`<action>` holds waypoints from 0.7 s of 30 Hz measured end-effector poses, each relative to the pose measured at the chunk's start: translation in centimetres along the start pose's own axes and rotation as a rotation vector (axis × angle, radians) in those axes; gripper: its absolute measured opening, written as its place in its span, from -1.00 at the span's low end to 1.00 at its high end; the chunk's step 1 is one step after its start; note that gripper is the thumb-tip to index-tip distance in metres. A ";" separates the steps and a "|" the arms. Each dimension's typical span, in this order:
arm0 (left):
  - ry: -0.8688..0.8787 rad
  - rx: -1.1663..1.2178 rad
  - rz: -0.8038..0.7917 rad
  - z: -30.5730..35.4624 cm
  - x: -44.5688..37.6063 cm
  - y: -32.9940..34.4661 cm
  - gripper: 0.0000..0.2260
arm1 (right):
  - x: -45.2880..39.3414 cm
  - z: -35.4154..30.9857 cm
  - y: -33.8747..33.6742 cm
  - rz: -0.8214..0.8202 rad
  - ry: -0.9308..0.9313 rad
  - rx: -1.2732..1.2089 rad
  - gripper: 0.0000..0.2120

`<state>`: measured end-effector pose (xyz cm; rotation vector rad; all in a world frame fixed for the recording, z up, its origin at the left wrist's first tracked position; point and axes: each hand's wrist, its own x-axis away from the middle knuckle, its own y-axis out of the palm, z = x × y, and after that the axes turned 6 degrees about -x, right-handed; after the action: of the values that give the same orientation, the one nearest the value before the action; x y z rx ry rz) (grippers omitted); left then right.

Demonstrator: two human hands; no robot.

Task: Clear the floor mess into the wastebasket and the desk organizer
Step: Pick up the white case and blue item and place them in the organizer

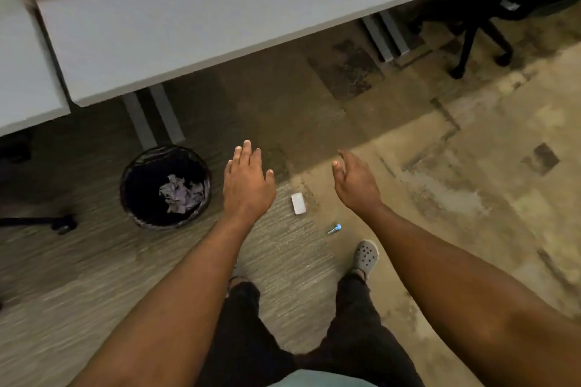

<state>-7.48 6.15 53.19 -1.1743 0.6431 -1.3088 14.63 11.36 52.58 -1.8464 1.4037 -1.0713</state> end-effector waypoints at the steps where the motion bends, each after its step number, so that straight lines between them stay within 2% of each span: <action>1: -0.016 0.006 -0.015 0.5 -0.1 1.8 -0.51 | -0.5 2.0 0.8 -0.024 0.008 -0.013 -0.61; 7: -0.170 0.075 -0.160 3.0 -0.5 15.6 -0.51 | -3.1 16.3 7.8 -0.225 0.154 -0.069 -0.63; 11: -0.238 0.077 -0.316 4.2 -1.2 25.6 -0.49 | -4.3 24.5 13.0 -0.356 0.275 -0.067 -0.63; 16: -0.267 0.071 -0.405 4.1 -4.2 37.8 -0.49 | -6.3 33.7 20.4 -0.409 0.470 -0.122 -0.60; 21: -0.230 -0.022 -0.448 1.3 -8.2 49.2 -0.43 | -8.1 42.8 29.6 -0.480 0.642 -0.100 -0.60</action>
<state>10.98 7.24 6.88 -1.5183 0.2310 -1.5062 35.77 9.93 4.32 -2.0692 1.3796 -2.0033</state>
